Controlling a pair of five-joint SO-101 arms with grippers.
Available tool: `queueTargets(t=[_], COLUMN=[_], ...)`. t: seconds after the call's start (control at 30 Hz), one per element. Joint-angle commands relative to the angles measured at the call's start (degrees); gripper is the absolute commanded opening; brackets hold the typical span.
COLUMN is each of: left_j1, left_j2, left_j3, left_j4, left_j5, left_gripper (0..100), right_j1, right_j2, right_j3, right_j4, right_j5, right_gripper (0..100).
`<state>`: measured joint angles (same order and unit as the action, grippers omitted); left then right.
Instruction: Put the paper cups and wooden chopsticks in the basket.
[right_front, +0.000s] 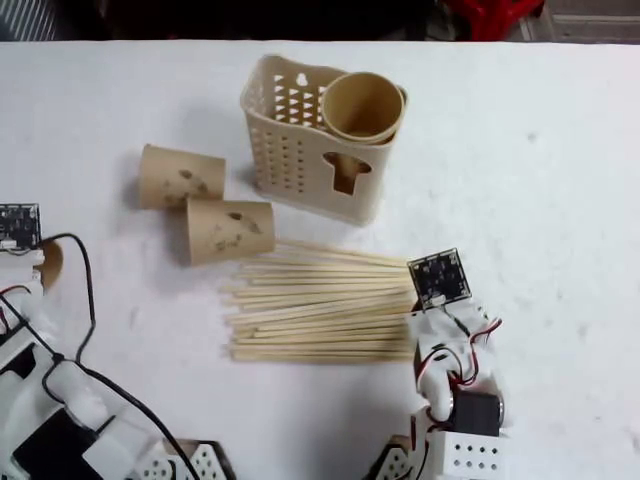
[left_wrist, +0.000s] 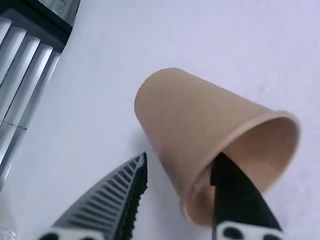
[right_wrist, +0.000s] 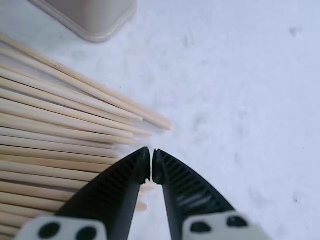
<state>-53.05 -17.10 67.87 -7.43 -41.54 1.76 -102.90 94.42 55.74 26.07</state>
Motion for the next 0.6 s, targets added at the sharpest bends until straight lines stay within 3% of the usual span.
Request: queueTargets(t=[0.0, 0.17, 0.43, 0.57], left_j1=[0.7, 0.7, 0.3, -0.3], left_j2=[-0.3, 3.9, 28.9, 32.6], left_j3=[-1.6, -6.1, -23.6, -26.1], left_j4=[-1.2, -1.1, -1.1, -1.0], left_j5=[0.4, 0.4, 1.0, 1.1], left_gripper=[16, 19, 18, 14], right_j1=[0.2, 0.2, 0.0, 0.0], right_j2=[-0.3, -0.3, -0.3, -0.3], right_j3=[-0.3, -0.3, -0.3, 0.1], right_j4=[-0.8, -0.8, -0.8, -1.1], right_j5=[0.4, 0.4, 0.4, 0.4], right_gripper=[2.4, 2.4, 2.3, 2.2])
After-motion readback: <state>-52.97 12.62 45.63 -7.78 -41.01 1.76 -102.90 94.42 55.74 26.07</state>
